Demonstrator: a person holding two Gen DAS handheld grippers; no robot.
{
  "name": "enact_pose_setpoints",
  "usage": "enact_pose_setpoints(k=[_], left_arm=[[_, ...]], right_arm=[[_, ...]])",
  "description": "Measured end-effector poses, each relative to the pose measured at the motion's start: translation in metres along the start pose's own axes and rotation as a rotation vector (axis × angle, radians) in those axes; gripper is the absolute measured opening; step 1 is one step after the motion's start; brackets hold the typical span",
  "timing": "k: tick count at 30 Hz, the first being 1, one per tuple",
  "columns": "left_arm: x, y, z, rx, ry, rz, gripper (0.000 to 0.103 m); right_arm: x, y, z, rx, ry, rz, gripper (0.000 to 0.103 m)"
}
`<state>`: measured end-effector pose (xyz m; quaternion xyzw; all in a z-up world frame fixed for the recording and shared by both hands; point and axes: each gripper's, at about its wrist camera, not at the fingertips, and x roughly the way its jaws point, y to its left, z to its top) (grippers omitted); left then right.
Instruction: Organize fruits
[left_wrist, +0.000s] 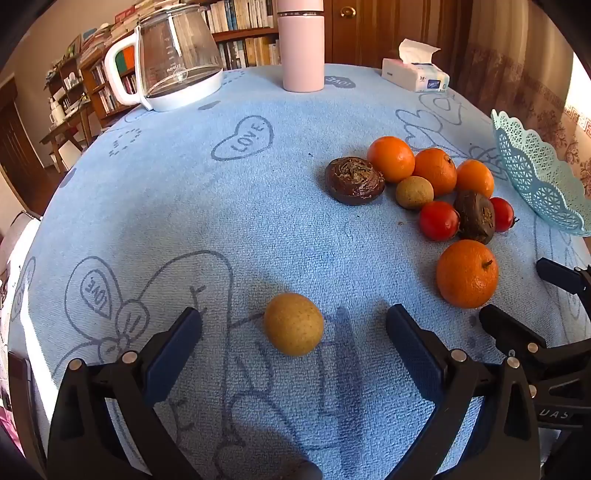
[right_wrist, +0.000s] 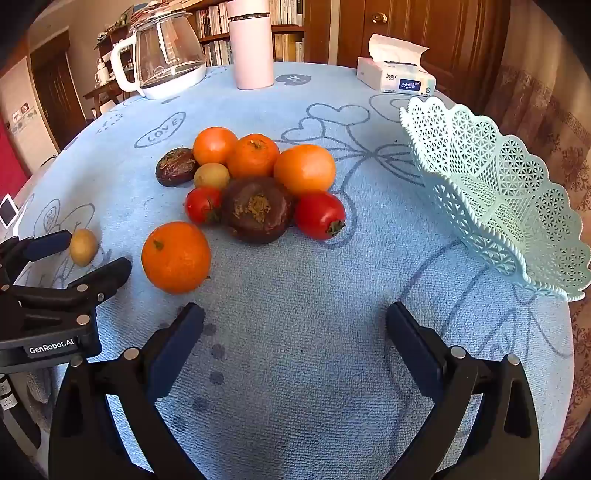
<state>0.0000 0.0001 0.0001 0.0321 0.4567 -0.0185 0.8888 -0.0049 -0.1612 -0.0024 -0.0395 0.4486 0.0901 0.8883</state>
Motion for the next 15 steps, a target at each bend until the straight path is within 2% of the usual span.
enact_pose_setpoints(k=[15], left_arm=[[0.0, -0.0001, 0.0, 0.002, 0.0, 0.003, 0.098]], right_arm=[[-0.0003, 0.0008, 0.0008, -0.009, 0.0, -0.013, 0.1]])
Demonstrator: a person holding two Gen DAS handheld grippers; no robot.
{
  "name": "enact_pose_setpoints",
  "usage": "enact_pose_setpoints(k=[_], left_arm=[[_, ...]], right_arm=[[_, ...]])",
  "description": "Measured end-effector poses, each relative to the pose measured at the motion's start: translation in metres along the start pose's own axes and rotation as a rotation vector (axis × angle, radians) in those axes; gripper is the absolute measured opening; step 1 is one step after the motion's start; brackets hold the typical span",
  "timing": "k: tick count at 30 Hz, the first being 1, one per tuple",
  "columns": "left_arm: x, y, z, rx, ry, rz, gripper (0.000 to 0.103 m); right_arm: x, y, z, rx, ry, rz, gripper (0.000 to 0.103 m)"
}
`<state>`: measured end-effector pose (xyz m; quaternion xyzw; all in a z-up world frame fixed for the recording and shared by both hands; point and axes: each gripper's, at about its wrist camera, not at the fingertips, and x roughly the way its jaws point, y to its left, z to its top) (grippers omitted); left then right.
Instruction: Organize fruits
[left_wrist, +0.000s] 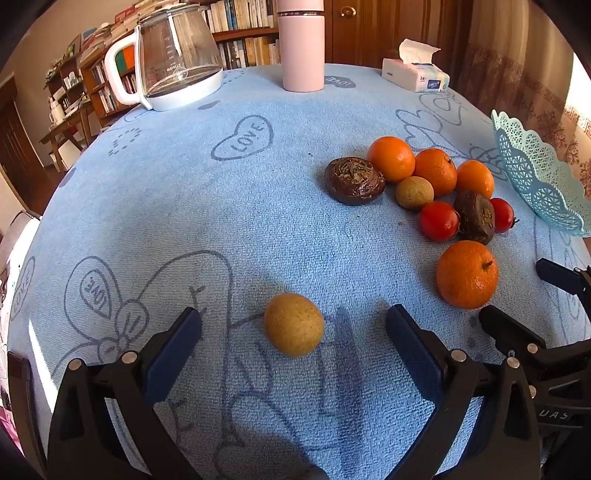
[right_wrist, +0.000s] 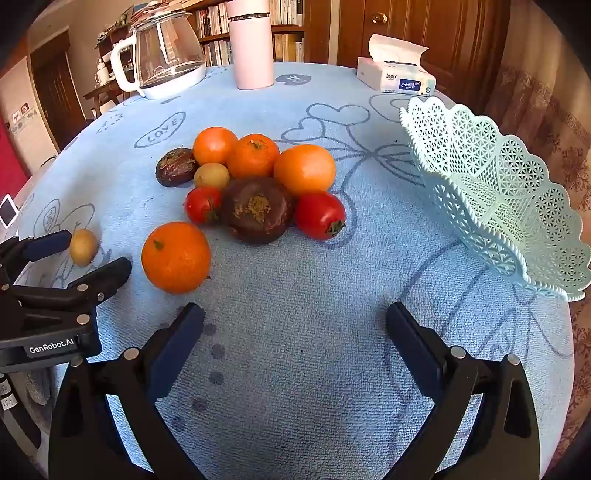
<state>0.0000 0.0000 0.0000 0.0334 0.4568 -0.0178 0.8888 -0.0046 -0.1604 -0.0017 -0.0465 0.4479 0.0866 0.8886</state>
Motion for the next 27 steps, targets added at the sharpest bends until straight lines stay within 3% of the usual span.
enact_pose_setpoints(k=[22, 27], left_arm=[[-0.0025, -0.0046, -0.0013, 0.006, -0.006, 0.007, 0.098], [-0.0092, 0.0009, -0.0029, -0.009, -0.025, -0.022, 0.098]], right_arm=[[0.001, -0.0009, 0.0008, 0.001, -0.004, 0.01, 0.101], [-0.0022, -0.0027, -0.0003, 0.015, -0.02, 0.028, 0.101]])
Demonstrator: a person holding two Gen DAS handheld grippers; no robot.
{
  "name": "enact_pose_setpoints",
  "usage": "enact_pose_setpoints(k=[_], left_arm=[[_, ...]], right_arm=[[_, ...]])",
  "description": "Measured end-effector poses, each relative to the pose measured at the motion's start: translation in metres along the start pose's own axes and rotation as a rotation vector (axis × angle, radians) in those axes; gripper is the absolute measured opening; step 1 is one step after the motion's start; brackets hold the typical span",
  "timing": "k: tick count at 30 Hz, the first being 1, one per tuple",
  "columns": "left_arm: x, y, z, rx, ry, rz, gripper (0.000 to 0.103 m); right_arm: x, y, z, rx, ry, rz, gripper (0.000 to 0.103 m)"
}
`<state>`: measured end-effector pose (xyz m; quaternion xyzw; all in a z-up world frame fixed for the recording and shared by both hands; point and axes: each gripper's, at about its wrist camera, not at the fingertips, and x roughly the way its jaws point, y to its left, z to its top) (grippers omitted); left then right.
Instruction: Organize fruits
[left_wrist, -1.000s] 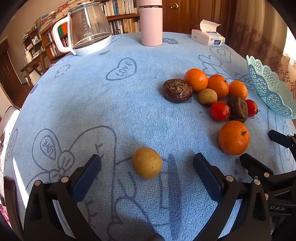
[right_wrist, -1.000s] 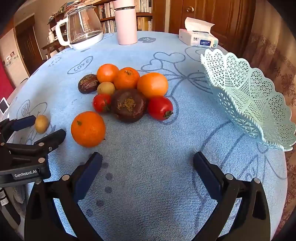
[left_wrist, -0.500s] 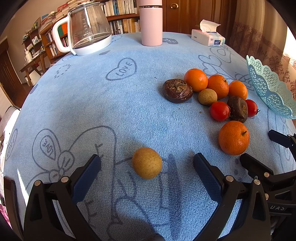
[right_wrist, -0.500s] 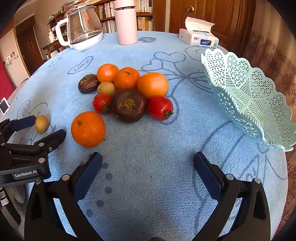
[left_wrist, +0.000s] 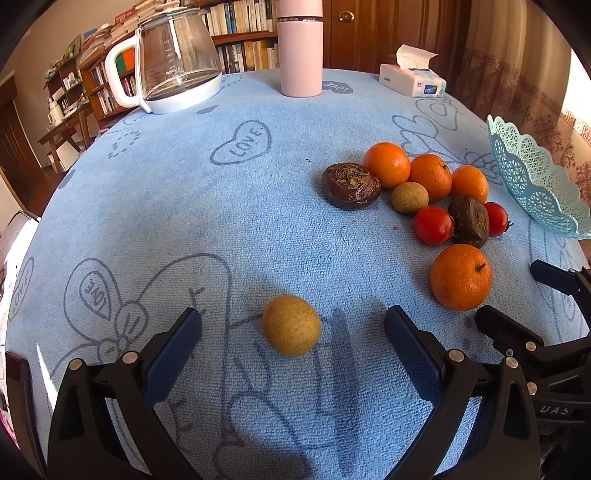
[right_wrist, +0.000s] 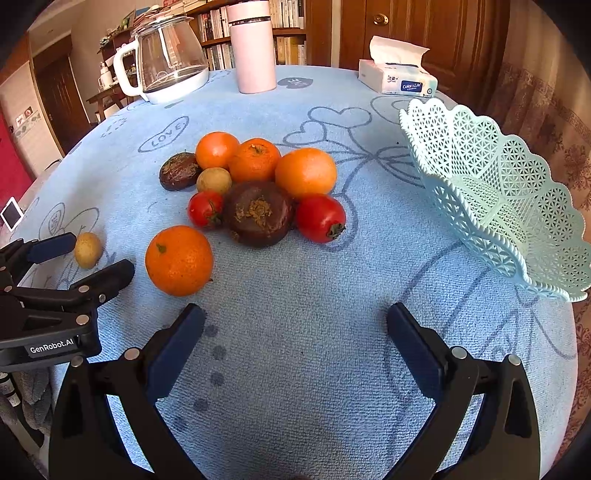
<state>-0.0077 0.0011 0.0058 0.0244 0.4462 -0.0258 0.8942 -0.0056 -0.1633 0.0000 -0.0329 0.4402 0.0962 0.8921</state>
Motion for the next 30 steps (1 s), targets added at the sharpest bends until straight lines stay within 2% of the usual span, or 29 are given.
enact_pose_setpoints(k=[4, 12, 18, 22, 30], left_arm=[[-0.01, -0.001, 0.0, 0.003, -0.053, -0.002, 0.098], [-0.04, -0.01, -0.001, 0.03, -0.219, -0.004, 0.098], [-0.055, -0.016, -0.001, 0.031, -0.305, 0.008, 0.098], [-0.055, -0.02, -0.002, 0.05, -0.315, 0.019, 0.098], [-0.047, -0.018, -0.003, 0.037, -0.286, 0.026, 0.098]], right_arm=[[-0.008, -0.006, 0.0, 0.031, -0.042, 0.008, 0.101], [-0.037, -0.007, 0.002, 0.033, -0.198, 0.013, 0.101], [-0.053, -0.003, 0.005, -0.005, -0.309, -0.114, 0.101], [-0.054, -0.008, 0.007, 0.008, -0.326, -0.139, 0.101], [-0.051, -0.008, 0.006, 0.008, -0.315, -0.151, 0.101]])
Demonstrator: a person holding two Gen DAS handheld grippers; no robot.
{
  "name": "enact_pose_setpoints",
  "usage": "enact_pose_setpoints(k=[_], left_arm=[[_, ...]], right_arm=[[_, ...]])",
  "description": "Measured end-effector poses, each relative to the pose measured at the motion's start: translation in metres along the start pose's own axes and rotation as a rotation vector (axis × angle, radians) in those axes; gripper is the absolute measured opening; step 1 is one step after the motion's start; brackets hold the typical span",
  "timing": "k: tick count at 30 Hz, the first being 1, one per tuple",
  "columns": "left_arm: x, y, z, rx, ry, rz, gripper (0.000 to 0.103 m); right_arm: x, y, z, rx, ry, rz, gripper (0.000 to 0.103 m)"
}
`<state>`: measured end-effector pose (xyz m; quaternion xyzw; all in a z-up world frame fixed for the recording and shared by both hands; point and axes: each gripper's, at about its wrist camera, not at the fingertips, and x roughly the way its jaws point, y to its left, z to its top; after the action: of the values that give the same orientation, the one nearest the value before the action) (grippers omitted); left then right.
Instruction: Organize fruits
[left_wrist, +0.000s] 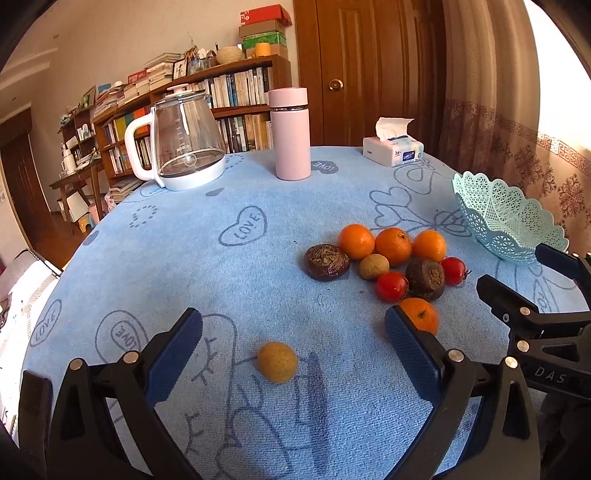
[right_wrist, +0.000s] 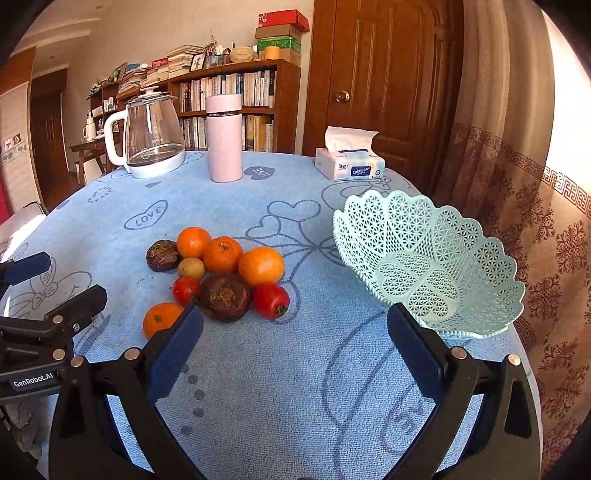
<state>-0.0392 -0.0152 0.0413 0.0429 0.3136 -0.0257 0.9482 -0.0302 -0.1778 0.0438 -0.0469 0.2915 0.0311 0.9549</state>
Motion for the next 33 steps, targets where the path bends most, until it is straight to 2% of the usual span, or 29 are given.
enact_pose_setpoints(k=[33], left_arm=[[0.0024, 0.0022, -0.0025, 0.0, 0.011, -0.003, 0.098]], right_arm=[[0.0056, -0.0066, -0.0011, 0.046, 0.025, -0.011, 0.101]])
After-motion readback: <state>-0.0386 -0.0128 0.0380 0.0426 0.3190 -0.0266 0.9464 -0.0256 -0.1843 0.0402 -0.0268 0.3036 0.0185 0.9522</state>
